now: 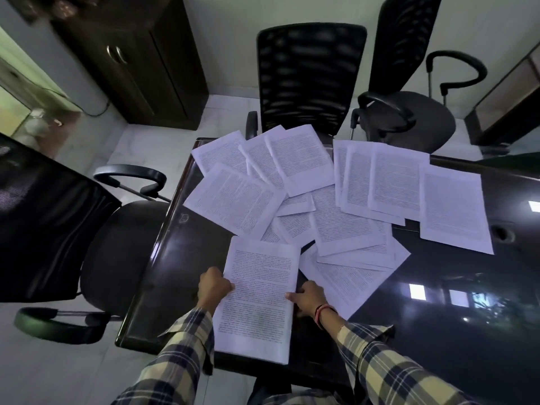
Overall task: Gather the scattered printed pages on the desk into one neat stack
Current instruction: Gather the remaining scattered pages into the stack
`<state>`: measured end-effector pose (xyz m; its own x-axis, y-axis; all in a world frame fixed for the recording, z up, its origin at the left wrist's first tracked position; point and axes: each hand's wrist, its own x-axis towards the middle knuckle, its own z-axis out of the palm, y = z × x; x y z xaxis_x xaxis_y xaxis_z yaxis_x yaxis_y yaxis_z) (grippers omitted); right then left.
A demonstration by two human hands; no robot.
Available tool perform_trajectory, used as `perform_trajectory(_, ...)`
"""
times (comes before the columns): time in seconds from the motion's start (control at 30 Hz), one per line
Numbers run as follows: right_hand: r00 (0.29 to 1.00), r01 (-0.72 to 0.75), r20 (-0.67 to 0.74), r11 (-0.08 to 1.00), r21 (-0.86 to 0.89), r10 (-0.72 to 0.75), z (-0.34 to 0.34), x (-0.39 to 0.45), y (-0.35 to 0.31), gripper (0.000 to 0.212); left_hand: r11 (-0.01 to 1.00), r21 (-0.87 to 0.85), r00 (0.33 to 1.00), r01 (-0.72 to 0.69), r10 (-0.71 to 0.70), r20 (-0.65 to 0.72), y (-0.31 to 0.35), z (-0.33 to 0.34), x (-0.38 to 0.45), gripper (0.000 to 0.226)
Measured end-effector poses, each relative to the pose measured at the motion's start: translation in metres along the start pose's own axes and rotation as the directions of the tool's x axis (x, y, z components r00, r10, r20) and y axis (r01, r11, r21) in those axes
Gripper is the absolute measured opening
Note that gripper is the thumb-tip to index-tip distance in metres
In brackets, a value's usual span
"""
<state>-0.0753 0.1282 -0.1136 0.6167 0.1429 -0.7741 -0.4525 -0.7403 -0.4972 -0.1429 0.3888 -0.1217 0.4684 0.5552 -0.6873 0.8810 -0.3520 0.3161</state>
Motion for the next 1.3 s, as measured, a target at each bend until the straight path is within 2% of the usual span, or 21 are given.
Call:
perform_trajectory(0.1, 0.997, 0.029, -0.066, 0.999, 0.038, -0.026, -0.025, -0.002, 0.01, 0.042, 0.996, 0.088, 0.99, 0.017, -0.005, -0.141, 0.028, 0.012, -0.012, 0.037)
perform_trajectory(0.2, 0.993, 0.048, -0.107, 0.996, 0.075, -0.039, -0.069, 0.001, 0.032, 0.04, 0.994, 0.061, 0.97, -0.088, 0.1, -0.224, 0.073, 0.037, -0.034, 0.048)
perform_trajectory(0.3, 0.99, 0.067, -0.129, 0.987, 0.147, -0.048, -0.113, 0.006, 0.056, 0.037, 0.98, -0.019, 0.966, -0.196, 0.19, -0.176, 0.114, 0.069, -0.051, 0.049)
perform_trajectory(0.4, 0.986, 0.083, -0.163, 0.968, 0.239, -0.044, -0.162, 0.008, 0.076, 0.031, 0.951, -0.145, 0.958, -0.273, 0.254, -0.136, 0.164, 0.103, -0.078, 0.024)
perform_trajectory(0.57, 0.976, 0.116, -0.214, 0.94, 0.319, -0.048, -0.239, 0.019, 0.114, 0.025, 0.883, -0.377, 0.957, -0.279, 0.287, -0.036, 0.237, 0.156, -0.114, 0.036)
perform_trajectory(0.67, 0.967, 0.13, -0.253, 0.928, 0.35, -0.04, -0.278, 0.024, 0.131, 0.024, 0.856, -0.44, 0.948, -0.273, 0.316, 0.026, 0.268, 0.183, -0.125, 0.037)
perform_trajectory(0.93, 0.947, 0.102, -0.319, 0.919, 0.38, 0.027, -0.339, 0.059, 0.136, 0.021, 0.892, -0.347, 0.949, -0.29, 0.315, 0.016, 0.343, 0.189, -0.104, 0.039)
perform_trajectory(1.17, 0.842, -0.03, -0.519, 0.972, 0.232, 0.15, -0.404, 0.113, 0.127, 0.028, 0.92, -0.272, 0.96, -0.281, 0.273, -0.068, 0.397, 0.178, -0.042, 0.075)
perform_trajectory(1.3, 0.769, -0.161, -0.586, 0.965, 0.205, 0.253, -0.446, 0.149, 0.129, 0.056, 0.961, -0.101, 0.963, -0.258, 0.247, -0.111, 0.426, 0.177, -0.005, 0.084)
